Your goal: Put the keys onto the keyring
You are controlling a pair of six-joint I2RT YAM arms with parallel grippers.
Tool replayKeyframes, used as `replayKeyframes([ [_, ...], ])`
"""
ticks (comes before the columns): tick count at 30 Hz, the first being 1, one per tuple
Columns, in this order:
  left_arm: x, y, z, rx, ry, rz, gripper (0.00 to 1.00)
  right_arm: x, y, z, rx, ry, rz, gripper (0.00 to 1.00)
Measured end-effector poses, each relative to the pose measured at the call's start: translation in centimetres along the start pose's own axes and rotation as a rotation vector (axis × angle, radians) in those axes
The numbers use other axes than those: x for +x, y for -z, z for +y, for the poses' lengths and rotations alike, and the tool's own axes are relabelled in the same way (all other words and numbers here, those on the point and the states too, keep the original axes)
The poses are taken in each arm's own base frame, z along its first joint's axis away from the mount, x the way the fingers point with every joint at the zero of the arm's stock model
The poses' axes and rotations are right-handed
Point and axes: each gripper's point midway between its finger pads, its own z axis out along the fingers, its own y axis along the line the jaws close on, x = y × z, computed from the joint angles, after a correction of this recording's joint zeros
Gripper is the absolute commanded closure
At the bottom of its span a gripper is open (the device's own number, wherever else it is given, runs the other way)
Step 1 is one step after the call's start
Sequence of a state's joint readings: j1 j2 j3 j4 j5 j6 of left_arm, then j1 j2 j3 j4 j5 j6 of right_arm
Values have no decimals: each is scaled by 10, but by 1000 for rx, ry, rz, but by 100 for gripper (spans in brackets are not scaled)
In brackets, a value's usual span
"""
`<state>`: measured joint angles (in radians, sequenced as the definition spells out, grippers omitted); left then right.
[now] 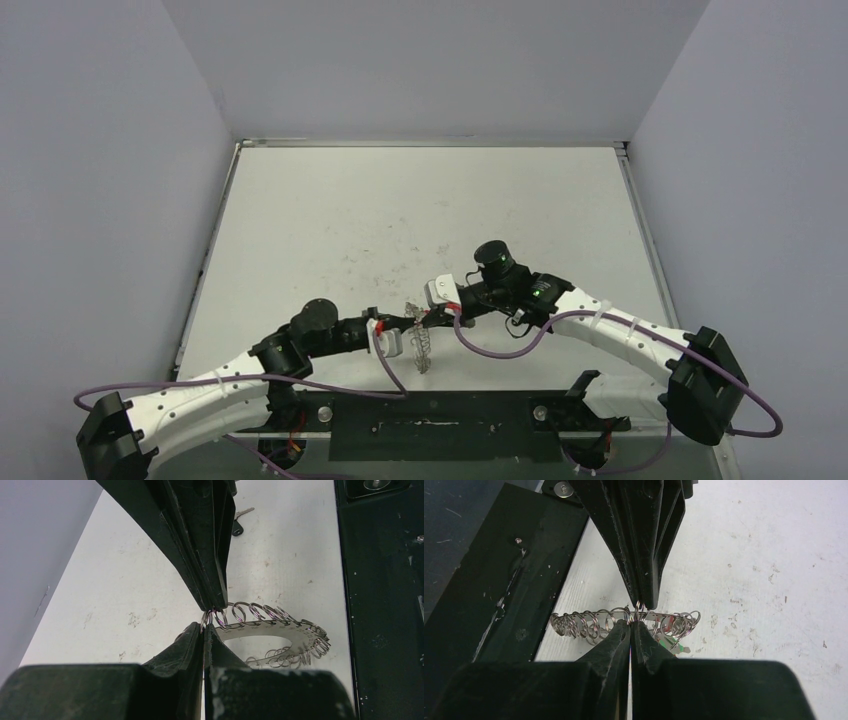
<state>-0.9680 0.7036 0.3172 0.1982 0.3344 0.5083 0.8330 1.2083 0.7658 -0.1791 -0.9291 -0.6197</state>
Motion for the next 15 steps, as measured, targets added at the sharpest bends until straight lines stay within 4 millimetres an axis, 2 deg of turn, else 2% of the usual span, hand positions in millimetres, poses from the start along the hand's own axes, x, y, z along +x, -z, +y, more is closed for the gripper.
replayKeyframes([
  [5, 2, 2, 4, -41, 34, 7, 100, -6, 1, -3, 13, -38, -4, 100],
  [10, 4, 5, 16, -146, 163, 21, 100, -12, 3, -10, 48, -80, -1, 100],
  [13, 7, 6, 23, -212, 266, 34, 71, -11, 4, -13, 68, -105, 5, 100],
  [15, 14, 9, 28, -263, 321, 58, 57, -11, 4, -13, 72, -130, 6, 100],
])
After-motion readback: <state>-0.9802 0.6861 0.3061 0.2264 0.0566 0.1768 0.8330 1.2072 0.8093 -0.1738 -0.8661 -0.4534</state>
